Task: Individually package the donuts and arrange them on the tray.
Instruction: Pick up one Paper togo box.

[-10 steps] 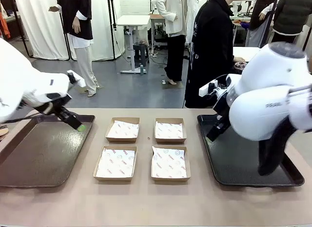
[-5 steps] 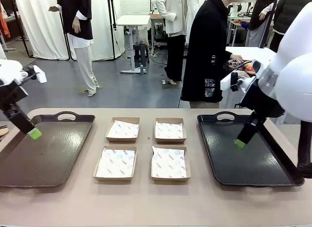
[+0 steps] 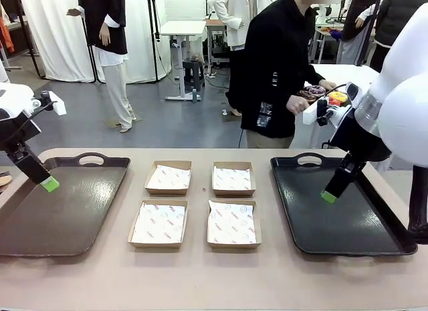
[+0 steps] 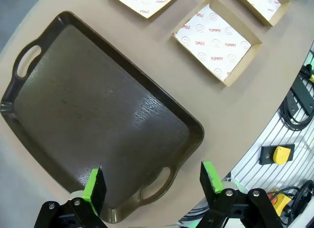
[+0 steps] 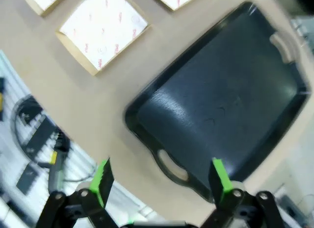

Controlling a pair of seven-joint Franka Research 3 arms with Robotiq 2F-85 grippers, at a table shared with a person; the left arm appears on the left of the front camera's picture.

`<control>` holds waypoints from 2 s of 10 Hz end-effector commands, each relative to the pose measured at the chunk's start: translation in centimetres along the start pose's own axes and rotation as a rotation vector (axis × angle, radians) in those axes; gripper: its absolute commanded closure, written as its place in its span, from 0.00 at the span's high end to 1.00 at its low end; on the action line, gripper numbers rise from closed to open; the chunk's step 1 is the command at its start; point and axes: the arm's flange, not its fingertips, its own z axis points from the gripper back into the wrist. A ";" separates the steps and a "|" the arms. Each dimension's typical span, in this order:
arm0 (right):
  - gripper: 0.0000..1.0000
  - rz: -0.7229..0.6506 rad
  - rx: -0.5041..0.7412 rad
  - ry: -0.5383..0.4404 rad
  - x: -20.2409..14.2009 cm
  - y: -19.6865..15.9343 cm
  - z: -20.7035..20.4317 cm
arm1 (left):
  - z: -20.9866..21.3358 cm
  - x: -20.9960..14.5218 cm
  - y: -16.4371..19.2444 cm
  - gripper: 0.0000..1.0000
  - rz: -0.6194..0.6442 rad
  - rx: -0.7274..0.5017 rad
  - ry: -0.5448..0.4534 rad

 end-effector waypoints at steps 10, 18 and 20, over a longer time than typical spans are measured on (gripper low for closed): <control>1.00 -0.706 0.904 -0.390 -13.0 -16.5 -2.0 | -1.4 -14.4 16.1 1.00 0.775 -0.903 -0.522; 1.00 -0.790 0.934 -0.406 -21.8 -19.6 -0.3 | -0.3 -22.7 19.1 1.00 0.778 -0.935 -0.532; 1.00 -0.829 0.930 -0.430 -22.7 -19.9 -0.4 | 0.0 -21.4 18.5 1.00 0.726 -0.918 -0.478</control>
